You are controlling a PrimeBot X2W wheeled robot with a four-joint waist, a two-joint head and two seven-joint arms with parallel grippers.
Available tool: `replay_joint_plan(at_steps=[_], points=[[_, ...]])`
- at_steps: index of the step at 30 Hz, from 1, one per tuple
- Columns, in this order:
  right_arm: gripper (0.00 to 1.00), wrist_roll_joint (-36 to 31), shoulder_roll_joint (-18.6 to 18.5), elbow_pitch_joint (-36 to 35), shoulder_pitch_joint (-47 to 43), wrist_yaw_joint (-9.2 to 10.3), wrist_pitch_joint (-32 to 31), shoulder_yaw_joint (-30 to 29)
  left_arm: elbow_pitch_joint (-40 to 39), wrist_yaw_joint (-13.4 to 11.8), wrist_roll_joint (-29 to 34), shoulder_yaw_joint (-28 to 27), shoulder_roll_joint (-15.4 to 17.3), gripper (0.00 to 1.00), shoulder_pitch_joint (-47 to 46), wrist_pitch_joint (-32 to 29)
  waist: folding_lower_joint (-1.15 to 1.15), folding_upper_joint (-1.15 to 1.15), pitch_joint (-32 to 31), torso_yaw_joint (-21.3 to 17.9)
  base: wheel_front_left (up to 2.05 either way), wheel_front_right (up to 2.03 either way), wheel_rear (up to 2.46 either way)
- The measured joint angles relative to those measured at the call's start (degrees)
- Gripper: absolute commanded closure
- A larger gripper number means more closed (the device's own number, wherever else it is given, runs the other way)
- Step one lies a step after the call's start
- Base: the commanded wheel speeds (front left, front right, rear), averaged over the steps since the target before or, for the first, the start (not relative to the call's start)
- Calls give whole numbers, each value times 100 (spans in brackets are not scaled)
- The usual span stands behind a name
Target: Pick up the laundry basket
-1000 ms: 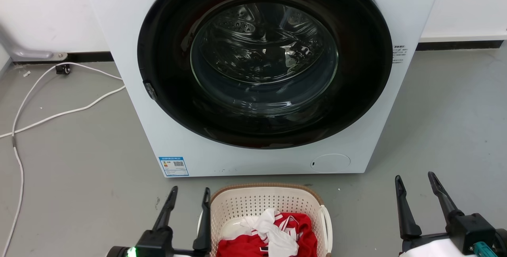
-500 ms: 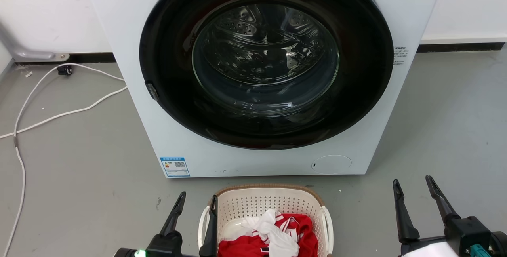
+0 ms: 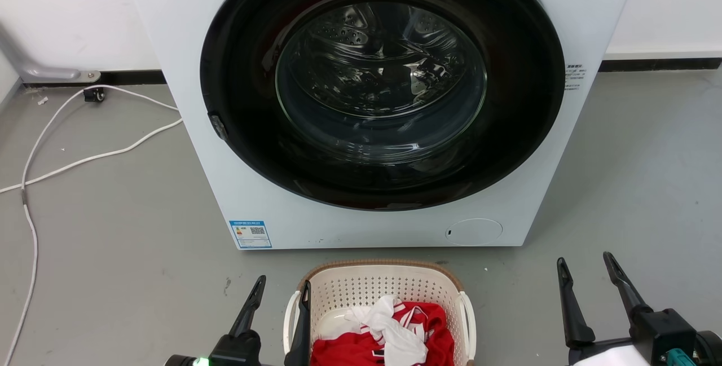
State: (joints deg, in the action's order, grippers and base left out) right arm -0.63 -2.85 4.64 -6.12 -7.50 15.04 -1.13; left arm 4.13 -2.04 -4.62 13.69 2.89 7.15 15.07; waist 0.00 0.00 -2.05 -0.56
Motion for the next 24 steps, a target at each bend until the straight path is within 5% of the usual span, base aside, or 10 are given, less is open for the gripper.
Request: replay_joint_plan(at_steps=[24], points=[[0,-21,0,80,354,-1,3,32,268,4,-167,-154,-2,0,-247,0,0,0,571,-41,0,0,0]])
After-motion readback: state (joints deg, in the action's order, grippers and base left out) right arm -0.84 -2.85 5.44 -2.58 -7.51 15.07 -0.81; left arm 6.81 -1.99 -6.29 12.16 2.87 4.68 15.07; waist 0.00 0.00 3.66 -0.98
